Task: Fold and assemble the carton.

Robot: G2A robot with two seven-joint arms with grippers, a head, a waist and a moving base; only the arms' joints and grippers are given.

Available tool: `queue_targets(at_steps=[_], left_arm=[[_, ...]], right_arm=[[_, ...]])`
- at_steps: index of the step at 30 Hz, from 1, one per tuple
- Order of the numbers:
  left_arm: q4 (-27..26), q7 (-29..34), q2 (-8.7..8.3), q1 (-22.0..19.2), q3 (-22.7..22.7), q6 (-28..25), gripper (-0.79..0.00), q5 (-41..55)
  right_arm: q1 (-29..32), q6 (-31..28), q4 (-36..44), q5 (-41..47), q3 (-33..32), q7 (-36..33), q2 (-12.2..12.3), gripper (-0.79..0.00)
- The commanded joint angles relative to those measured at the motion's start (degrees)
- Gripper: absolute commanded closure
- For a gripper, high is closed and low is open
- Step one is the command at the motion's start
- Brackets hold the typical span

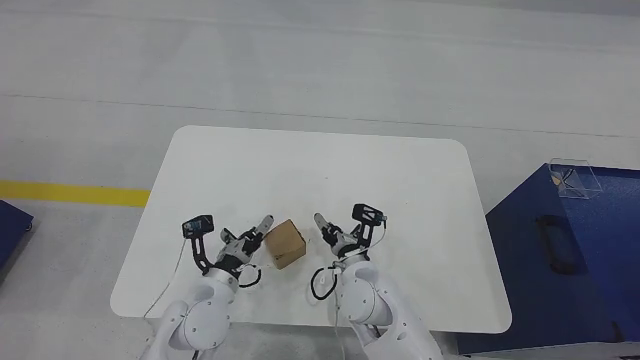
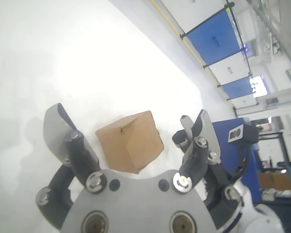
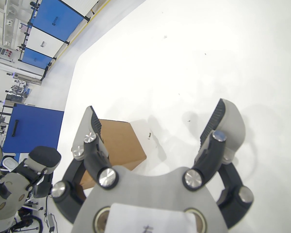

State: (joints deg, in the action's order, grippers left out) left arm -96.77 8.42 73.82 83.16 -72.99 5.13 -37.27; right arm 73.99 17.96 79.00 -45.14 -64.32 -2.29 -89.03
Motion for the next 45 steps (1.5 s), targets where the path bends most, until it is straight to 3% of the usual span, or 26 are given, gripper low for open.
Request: queue_targets(at_steps=[1,3,12,16,19,23,25,30,39,45], left_arm=[[0.6,6.9,-0.75,-0.3,-1.0,-7.2,-0.785,-2.1],[1.1,12.1,-1.28,-0.6,-3.1,-11.2,-0.785,0.4],[1.1,12.1,-1.28,-0.6,-3.1,-11.2,-0.785,0.4],[-1.8,13.1,-2.08,-1.9,-0.8,-12.2,-0.785,-18.6],[-5.8,11.5,-3.29,0.0,-4.4,-18.8,-0.785,-26.1],[-7.9,13.3,-5.12,2.1,-10.0,-36.2,-0.785,-28.0],[-6.6,14.1,-5.79,1.3,-11.9,-42.6,-0.785,-28.6],[0.3,13.2,-6.32,-2.8,-9.0,-53.3,-0.785,-30.8],[14.6,13.6,-5.25,-14.1,-0.8,-50.3,-0.785,-31.6],[16.8,13.9,-5.17,-16.5,1.6,-51.0,-0.785,-32.4]], right_arm=[[0.4,0.0,0.4,0.4,-0.7,0.1,0.1,-0.785],[0.3,0.0,0.2,0.0,-0.6,-2.4,0.2,-0.785],[0.3,-0.1,0.2,0.0,-0.6,-2.9,0.2,-0.785],[0.6,0.1,-0.1,-1.5,-0.4,-2.8,0.3,-0.785],[1.1,0.0,0.4,-1.2,-1.2,-1.5,0.4,-0.785],[1.8,-0.7,1.6,-0.2,-2.7,-1.9,0.7,-0.785],[2.2,-0.8,2.0,-0.5,-2.9,-1.9,0.8,-0.785],[2.9,-0.7,2.2,-1.2,-2.7,-1.6,0.8,-0.785],[2.9,-0.7,2.2,-1.2,-2.7,-1.6,0.8,-0.785],[2.9,-0.7,2.2,-1.2,-2.7,-1.6,0.8,-0.785]])
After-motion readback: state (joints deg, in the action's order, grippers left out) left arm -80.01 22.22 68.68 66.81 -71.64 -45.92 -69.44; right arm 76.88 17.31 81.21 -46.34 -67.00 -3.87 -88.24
